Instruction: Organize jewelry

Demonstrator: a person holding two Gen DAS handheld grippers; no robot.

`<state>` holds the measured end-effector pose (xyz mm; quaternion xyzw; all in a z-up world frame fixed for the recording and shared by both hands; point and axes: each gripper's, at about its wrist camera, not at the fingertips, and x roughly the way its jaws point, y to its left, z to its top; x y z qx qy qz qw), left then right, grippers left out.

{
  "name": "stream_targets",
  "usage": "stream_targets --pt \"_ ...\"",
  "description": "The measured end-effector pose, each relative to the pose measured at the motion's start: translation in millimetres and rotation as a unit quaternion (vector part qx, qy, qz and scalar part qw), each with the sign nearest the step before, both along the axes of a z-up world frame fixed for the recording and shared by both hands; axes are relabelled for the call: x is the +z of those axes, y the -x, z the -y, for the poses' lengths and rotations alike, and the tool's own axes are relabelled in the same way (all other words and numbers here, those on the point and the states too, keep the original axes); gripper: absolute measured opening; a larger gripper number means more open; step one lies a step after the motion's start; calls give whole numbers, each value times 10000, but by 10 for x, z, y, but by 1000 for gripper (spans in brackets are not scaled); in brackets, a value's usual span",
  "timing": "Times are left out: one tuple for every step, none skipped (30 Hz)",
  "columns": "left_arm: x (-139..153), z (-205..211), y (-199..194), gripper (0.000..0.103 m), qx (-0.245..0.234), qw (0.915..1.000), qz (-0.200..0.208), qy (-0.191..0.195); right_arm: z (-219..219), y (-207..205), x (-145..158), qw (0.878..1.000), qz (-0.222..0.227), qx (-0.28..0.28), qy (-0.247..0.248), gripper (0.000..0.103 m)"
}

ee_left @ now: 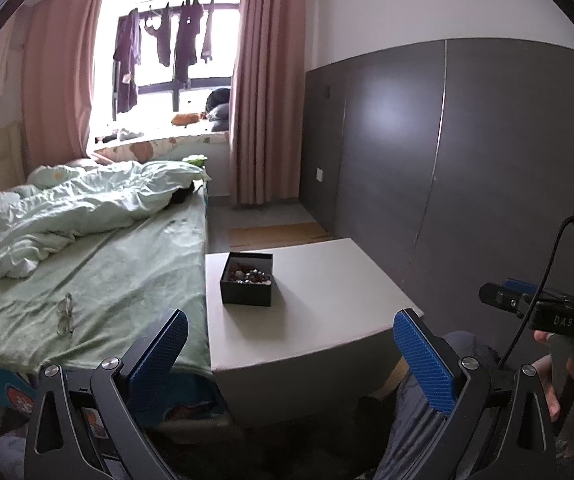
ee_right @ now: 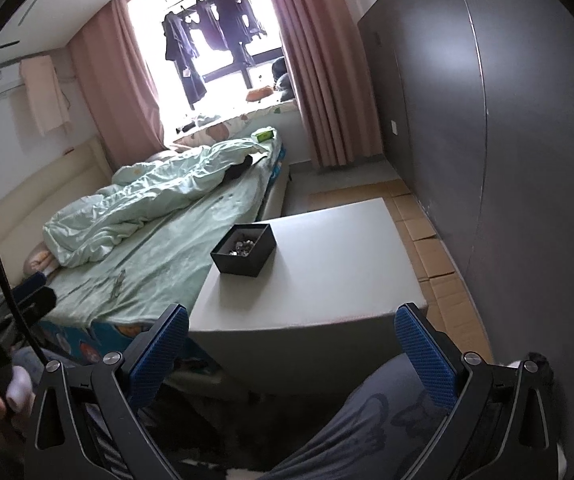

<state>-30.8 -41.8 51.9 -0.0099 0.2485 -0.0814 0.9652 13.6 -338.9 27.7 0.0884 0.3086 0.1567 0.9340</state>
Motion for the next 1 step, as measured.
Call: stream_targets --pt "-1 -15 2 103 16 10000 -9 -6 -3 -3 -8 10000 8 -14 -21 103"
